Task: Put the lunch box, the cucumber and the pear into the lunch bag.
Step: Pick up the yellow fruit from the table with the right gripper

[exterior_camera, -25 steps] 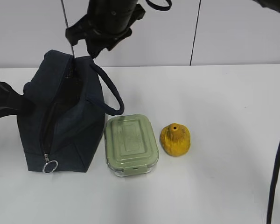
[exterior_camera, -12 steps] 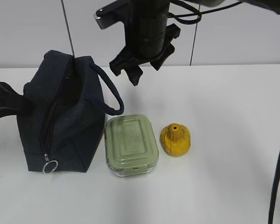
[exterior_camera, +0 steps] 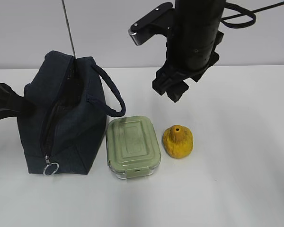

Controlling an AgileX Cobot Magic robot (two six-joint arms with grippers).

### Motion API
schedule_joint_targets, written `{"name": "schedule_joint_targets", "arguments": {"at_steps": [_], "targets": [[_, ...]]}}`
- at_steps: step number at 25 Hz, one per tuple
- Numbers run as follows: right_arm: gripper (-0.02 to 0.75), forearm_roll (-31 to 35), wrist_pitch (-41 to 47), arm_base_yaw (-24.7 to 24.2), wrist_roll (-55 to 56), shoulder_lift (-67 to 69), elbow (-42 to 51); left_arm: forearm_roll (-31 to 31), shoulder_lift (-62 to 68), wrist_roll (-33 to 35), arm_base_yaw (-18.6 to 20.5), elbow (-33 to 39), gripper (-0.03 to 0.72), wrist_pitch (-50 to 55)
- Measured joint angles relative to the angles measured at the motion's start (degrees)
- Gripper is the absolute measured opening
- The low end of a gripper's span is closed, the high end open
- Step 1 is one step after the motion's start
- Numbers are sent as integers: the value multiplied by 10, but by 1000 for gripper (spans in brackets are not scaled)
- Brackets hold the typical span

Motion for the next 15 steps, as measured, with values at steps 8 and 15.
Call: {"name": "schedule_joint_targets", "arguments": {"at_steps": [8,15], "targets": [[516,32,-56,-1,-2,-2,67,0,0,0,0,0,2,1],[516,52,-67,-1,-2,56,69,1,0,0,0,0,2,1]]}}
